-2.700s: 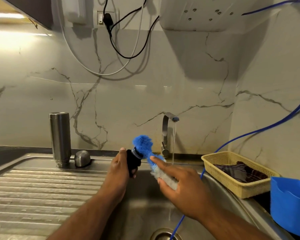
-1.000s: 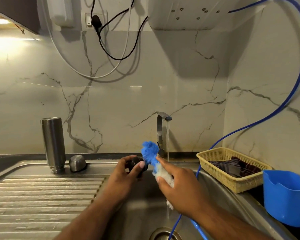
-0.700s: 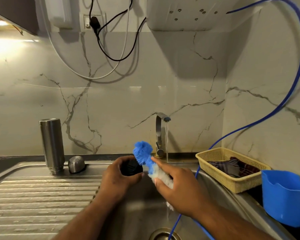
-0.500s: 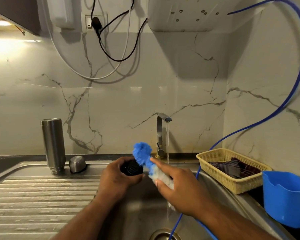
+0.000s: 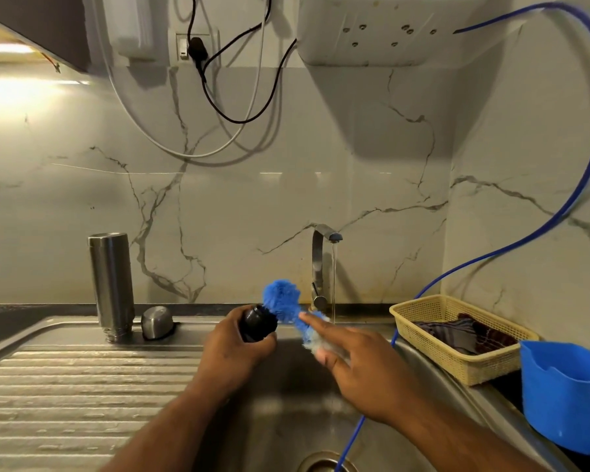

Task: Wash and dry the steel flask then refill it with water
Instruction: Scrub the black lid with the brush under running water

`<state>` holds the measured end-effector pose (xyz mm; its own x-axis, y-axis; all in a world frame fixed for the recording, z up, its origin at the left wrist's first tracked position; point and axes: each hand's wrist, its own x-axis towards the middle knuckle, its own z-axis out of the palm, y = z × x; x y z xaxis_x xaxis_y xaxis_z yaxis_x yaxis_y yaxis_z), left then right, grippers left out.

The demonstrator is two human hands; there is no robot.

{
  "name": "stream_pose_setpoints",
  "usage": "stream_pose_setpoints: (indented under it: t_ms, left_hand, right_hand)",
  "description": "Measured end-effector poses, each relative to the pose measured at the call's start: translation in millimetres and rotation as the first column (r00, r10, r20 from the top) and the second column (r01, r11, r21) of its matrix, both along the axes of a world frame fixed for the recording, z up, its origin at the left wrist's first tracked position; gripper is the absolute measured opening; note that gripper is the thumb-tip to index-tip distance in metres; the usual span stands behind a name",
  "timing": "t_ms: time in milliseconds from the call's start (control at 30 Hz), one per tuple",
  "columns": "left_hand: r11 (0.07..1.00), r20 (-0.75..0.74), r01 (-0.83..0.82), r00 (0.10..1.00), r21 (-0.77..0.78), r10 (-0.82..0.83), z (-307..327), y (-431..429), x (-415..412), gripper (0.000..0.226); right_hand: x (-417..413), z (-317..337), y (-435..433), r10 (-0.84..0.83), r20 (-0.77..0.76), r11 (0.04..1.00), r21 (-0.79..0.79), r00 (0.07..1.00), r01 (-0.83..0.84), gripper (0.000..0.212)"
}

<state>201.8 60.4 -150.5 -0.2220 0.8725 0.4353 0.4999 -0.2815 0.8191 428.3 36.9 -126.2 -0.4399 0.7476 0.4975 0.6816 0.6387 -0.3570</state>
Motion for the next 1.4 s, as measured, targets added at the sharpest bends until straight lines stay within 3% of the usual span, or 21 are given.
stream_pose_setpoints:
  t_ms: [100,200,367,500,667,800,933,1000,1067,1167,1300,1400]
  left_hand:
    - [0.999,0.022,0.023,1.000,-0.027,-0.023,1.5,0.8,-0.3,0.042]
    - [0.999,-0.078,0.033,0.996,-0.010,-0.034,2.4,1.1,-1.7,0.042]
    - [0.998,-0.126,0.057,0.990,-0.008,-0.058,2.7,1.1,-10.6,0.038]
    - [0.993,-0.286,0.119,0.951,-0.018,-0.119,1.8,-2.0,-0.3,0.053]
    - [1.000,-0.224,0.022,0.974,-0.002,-0.022,-1.8,1.1,-13.8,0.050]
    - [0.994,-0.333,0.091,0.937,-0.056,-0.105,-6.2,-2.7,9.3,0.053]
    - [0.998,-0.218,-0.060,0.974,-0.024,0.053,-8.4,5.1,-10.3,0.035]
    - [0.985,-0.154,-0.162,0.976,-0.064,0.151,-5.9,6.4,-21.1,0.032]
    - [0.985,-0.068,-0.114,0.992,-0.133,0.105,-2.5,0.5,-11.2,0.034]
    - [0.990,-0.134,0.047,0.989,-0.130,-0.065,-4.7,-7.1,13.6,0.034]
    - [0.986,-0.056,-0.082,0.996,-0.144,0.074,2.3,-6.5,-5.7,0.016]
    - [0.990,-0.177,-0.082,0.982,-0.119,0.060,0.3,-11.8,-6.2,0.025]
  right_hand:
    - [-1.7,-4.4,-1.6,0.055,0.020,0.998,-0.004,0.998,-0.055,0.061]
    - [-0.3,-5.5,3.9,0.012,-0.029,1.000,-0.020,1.000,-0.013,0.059]
    - [-8.6,-11.3,-3.3,0.159,-0.009,0.987,-0.004,0.987,-0.159,0.062]
    - [-12.7,-10.4,5.8,0.012,-0.128,1.000,0.029,0.992,-0.008,0.060]
    - [-15.2,-15.7,-6.9,0.114,0.029,0.993,0.003,0.993,-0.115,0.061]
    - [-20.4,-15.8,10.5,-0.019,-0.075,0.999,0.031,0.997,0.021,0.061]
    - [-16.2,-20.4,-8.4,0.141,0.101,0.990,-0.025,0.985,-0.139,0.062]
    - [-15.7,-18.7,-3.9,0.132,0.098,0.991,-0.026,0.986,-0.130,0.062]
    - [-17.0,-16.1,6.9,0.065,0.046,0.997,0.036,0.997,-0.067,0.062]
    - [-19.7,-18.6,11.1,0.040,-0.023,0.997,0.067,0.999,-0.038,0.061]
    - [-15.4,-20.5,-3.0,0.141,0.092,0.990,0.006,0.986,-0.142,0.061]
    - [-21.4,-18.2,-4.7,0.121,0.132,0.991,0.033,0.984,-0.127,0.062]
